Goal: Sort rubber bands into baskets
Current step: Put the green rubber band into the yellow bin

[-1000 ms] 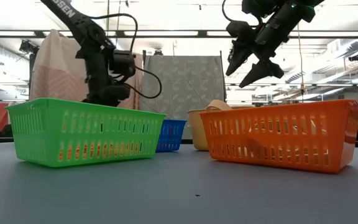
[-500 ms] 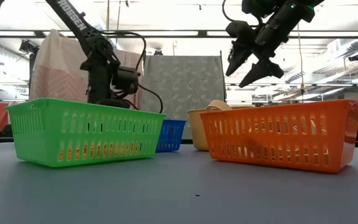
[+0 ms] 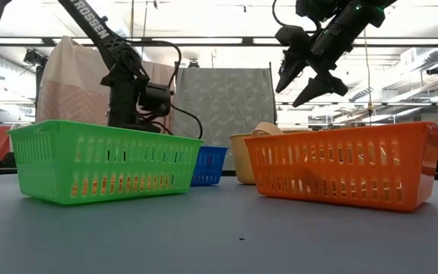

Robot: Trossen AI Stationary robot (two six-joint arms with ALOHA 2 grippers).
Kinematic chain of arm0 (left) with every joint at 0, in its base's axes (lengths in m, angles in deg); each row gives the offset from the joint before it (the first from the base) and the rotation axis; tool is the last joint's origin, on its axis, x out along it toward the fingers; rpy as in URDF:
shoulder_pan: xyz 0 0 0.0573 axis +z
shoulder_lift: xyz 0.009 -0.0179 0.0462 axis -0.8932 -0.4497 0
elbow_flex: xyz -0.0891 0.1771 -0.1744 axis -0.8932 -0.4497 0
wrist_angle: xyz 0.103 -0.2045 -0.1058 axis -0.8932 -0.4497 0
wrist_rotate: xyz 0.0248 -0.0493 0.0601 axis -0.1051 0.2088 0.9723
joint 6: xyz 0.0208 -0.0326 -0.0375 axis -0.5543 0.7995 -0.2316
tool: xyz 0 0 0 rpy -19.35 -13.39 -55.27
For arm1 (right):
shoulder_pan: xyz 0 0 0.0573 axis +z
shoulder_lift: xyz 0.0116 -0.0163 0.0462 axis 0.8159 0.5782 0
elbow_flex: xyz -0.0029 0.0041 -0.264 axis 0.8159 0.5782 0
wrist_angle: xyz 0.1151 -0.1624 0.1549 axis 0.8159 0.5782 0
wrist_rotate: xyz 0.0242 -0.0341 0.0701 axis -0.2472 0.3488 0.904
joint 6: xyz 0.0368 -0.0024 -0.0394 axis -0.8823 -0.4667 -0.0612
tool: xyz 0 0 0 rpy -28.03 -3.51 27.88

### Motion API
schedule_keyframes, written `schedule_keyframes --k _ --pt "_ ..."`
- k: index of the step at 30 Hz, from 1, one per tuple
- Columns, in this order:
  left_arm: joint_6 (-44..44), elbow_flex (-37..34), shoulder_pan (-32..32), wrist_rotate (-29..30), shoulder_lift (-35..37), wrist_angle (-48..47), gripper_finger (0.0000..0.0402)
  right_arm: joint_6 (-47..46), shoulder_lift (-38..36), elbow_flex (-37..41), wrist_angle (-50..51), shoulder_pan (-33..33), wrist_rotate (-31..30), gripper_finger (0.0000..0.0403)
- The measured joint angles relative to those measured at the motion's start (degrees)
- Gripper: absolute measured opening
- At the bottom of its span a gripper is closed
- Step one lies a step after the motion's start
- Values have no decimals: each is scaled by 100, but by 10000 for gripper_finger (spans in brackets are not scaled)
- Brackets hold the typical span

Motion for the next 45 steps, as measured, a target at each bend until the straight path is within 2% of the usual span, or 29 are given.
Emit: schedule_keyframes --k 2,3,9,13,16,21,26,32,36,40,45 --pt "-119 75 1 -25 2 -148 24 4 0 0 1 0 -40 265" --pt "-127 114 1 -54 18 -210 14 7 0 0 1 0 -43 265" --pt "-117 897 -6 -573 596 -574 3 9 2 0 2 0 -40 265" --pt "-102 1648 -112 -735 1036 -524 2 1 2 0 -29 -13 96 261" --pt "-83 2222 -262 -727 1081 -527 2 44 -39 0 -364 -22 255 258" --pt "1 2833 -734 -728 659 -193 1 270 -236 0 -1276 13 262 254" --pt "282 2936 -1271 -1067 -20 504 1 348 -602 0 -1777 -116 27 252" --pt "696 2944 -1810 -1844 -872 1571 0 632 -1057 0 -2432 -227 -762 252" --pt "960 2944 -2093 -1989 -1310 2239 3 906 -1282 -2 -2758 -234 -1095 251" --pt "986 2944 -2293 -1987 -1592 2725 26 1022 -1387 -7 -2830 -232 -1190 251" --pt "975 2944 -2418 -1973 -1639 2832 90 1027 -1389 -7 -2822 -232 -1238 251"
